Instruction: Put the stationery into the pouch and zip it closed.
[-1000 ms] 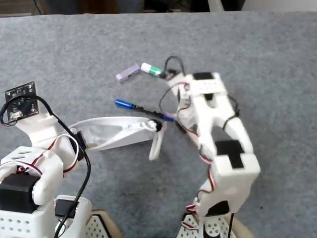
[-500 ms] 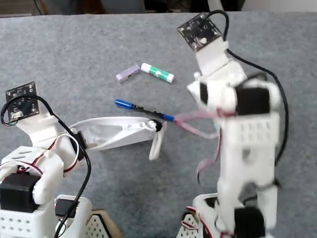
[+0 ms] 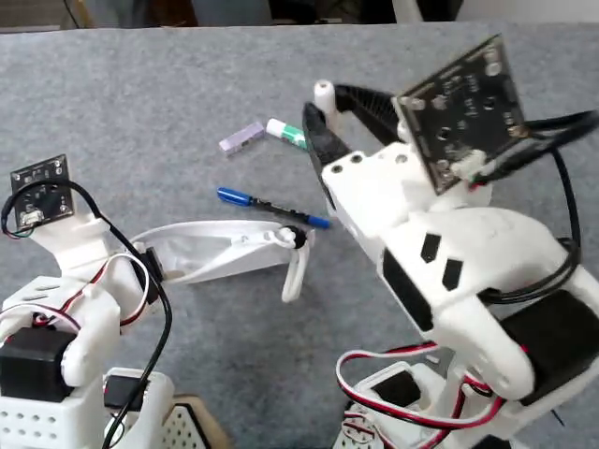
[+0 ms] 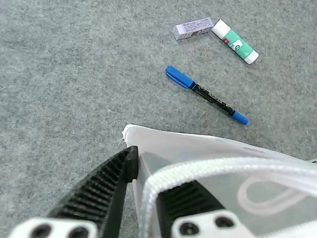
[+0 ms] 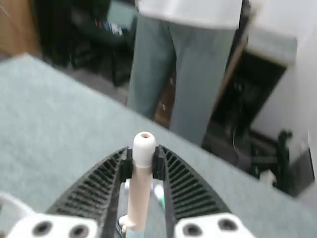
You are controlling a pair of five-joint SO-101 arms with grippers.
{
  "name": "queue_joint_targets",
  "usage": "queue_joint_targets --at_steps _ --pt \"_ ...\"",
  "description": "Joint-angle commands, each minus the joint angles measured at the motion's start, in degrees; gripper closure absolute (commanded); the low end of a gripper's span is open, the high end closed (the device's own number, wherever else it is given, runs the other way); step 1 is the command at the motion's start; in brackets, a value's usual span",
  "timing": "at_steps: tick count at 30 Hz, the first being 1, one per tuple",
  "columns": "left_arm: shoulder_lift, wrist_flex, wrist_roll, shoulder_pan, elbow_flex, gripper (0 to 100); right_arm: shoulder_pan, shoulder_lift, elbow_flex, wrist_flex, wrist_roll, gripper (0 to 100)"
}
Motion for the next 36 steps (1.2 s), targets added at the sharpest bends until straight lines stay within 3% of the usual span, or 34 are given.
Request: queue_joint_targets --at_steps 1,13,19,36 --pt "0.26 -0.88 -0.7 -0.31 5.23 97 -4.4 3.65 -11.56 -0.88 -0.44 98.6" --pt "0.26 -2.46 -0.53 -0.4 6.46 97 -28.13 11.03 -18.24 -0.44 3.43 98.6" --pt "0.26 -2.46 -0.53 -0.57 6.46 97 -35.69 12.79 -18.15 -0.35 5.63 98.6" --pt "0.26 -2.46 -0.7 -0.66 6.02 97 -38.24 18.07 -18.07 6.68 16.62 98.4"
